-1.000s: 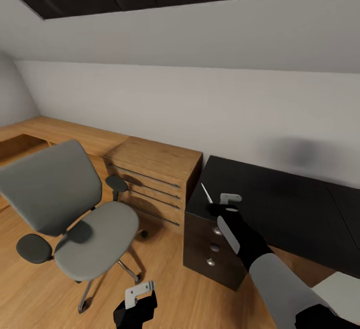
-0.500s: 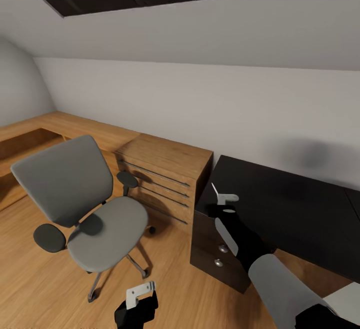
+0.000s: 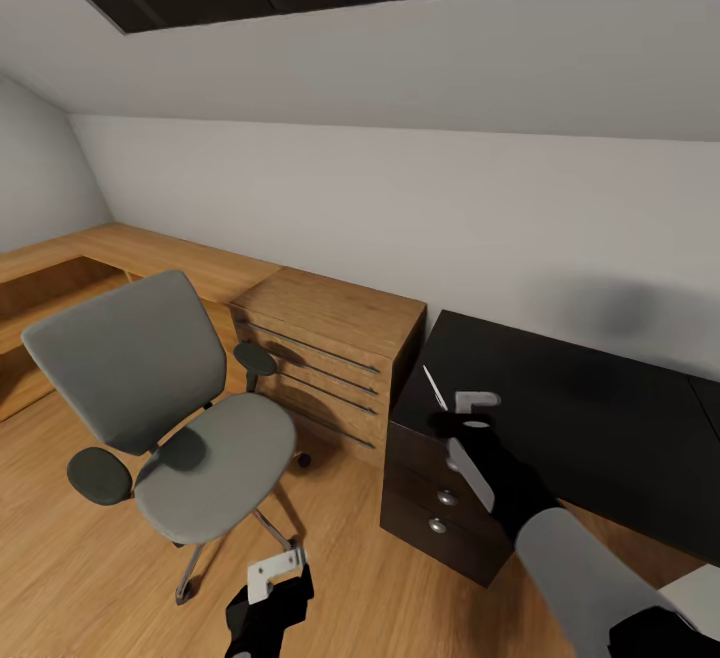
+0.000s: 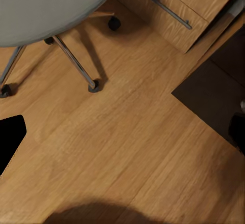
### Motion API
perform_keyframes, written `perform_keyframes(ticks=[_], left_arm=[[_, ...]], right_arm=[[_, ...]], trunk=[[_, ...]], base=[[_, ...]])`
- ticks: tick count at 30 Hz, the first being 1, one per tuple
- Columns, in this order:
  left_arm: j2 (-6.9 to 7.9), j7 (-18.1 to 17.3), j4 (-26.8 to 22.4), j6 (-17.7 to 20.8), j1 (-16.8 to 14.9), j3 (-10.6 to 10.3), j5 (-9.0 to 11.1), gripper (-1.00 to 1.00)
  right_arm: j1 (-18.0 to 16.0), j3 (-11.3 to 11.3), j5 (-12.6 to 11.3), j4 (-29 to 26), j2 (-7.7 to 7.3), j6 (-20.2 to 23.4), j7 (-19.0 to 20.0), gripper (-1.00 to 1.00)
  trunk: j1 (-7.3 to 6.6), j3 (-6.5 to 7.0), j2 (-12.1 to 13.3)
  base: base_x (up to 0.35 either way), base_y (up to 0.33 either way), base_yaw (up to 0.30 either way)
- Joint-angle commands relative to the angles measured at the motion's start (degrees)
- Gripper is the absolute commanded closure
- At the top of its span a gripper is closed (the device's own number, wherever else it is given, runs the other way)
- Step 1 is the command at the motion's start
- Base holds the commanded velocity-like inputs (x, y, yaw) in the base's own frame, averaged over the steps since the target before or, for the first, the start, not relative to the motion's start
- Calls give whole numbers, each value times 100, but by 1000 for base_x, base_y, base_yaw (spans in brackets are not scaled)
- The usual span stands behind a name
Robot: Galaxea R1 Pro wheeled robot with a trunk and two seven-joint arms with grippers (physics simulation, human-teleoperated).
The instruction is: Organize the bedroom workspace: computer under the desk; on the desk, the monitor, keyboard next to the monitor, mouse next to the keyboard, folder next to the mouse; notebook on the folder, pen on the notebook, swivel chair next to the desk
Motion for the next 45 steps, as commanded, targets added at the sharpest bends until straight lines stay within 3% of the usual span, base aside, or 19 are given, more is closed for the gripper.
perform_keyframes(ticks=[1, 11, 23, 32, 45], left_arm=[[13, 41, -43, 28, -6, -16, 18, -100], [30, 40, -167, 29, -6, -17, 18, -100], [39, 32, -165, 29, -6, -16, 19, -100], [40, 31, -167, 36, -6, -11, 29, -100], [39, 31, -168, 38, -6, -11, 39, -100]], right_arm=[[-4, 26, -60, -14, -16, 18, -85, -100], [-3, 26, -66, -25, -38, -14, -406, -100], [6, 28, -60, -232, -43, -25, -416, -100], [6, 35, -68, -236, -32, -26, -402, -100], [6, 34, -76, -228, -48, -23, -364, -100]], trunk=[[1, -7, -5], [1, -7, -5], [1, -7, -5], [1, -7, -5], [1, -7, -5]], base=[[0, 0, 0], [0, 0, 0], [227, -10, 0], [209, -177, 193], [33, -29, 66]])
